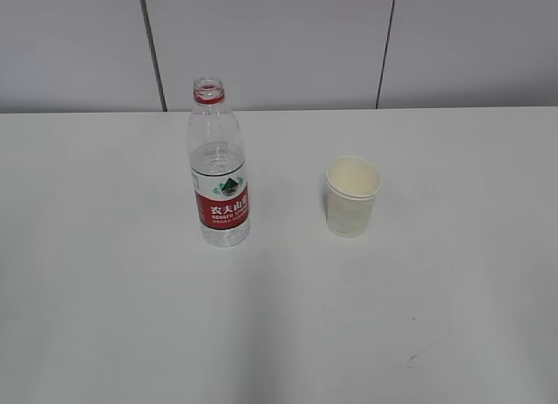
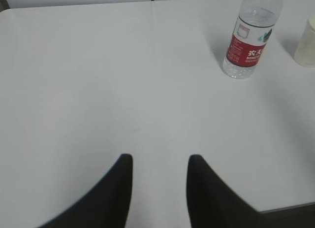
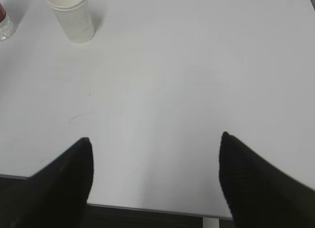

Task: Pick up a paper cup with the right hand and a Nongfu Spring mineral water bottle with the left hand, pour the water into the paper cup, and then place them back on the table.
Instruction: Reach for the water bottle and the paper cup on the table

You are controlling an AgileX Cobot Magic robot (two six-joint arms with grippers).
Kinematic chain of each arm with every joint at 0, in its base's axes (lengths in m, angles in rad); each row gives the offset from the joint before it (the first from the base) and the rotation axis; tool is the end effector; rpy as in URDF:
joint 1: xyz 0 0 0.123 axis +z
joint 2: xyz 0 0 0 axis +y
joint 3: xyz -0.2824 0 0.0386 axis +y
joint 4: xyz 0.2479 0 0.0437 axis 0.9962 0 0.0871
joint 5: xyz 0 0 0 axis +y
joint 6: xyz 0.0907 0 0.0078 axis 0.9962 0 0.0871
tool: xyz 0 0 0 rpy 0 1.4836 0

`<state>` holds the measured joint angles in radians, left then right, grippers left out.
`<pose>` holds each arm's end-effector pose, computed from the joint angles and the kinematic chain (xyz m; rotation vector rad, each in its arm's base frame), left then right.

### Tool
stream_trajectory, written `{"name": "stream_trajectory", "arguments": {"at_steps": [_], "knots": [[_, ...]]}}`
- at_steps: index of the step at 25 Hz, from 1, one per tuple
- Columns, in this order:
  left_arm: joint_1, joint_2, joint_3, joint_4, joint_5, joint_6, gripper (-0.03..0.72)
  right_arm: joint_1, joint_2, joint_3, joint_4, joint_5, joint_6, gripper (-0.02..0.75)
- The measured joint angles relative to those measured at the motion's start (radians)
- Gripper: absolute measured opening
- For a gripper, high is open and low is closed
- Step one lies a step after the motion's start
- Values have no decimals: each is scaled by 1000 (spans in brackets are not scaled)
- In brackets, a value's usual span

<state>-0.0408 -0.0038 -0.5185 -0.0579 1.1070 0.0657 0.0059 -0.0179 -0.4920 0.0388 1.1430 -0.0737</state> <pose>-0.0098 -0.0043 0.2786 0.1151 2.0641 -0.0542 -0.0103 0.0032 0.2684 -0.0882 2.1142 0.0066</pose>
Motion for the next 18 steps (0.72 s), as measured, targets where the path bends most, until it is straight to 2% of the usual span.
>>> {"name": "stream_trajectory", "arguments": {"at_steps": [18], "knots": [[0, 0, 0, 0, 0, 0, 240, 0, 0, 0, 0, 0, 0, 587]]}}
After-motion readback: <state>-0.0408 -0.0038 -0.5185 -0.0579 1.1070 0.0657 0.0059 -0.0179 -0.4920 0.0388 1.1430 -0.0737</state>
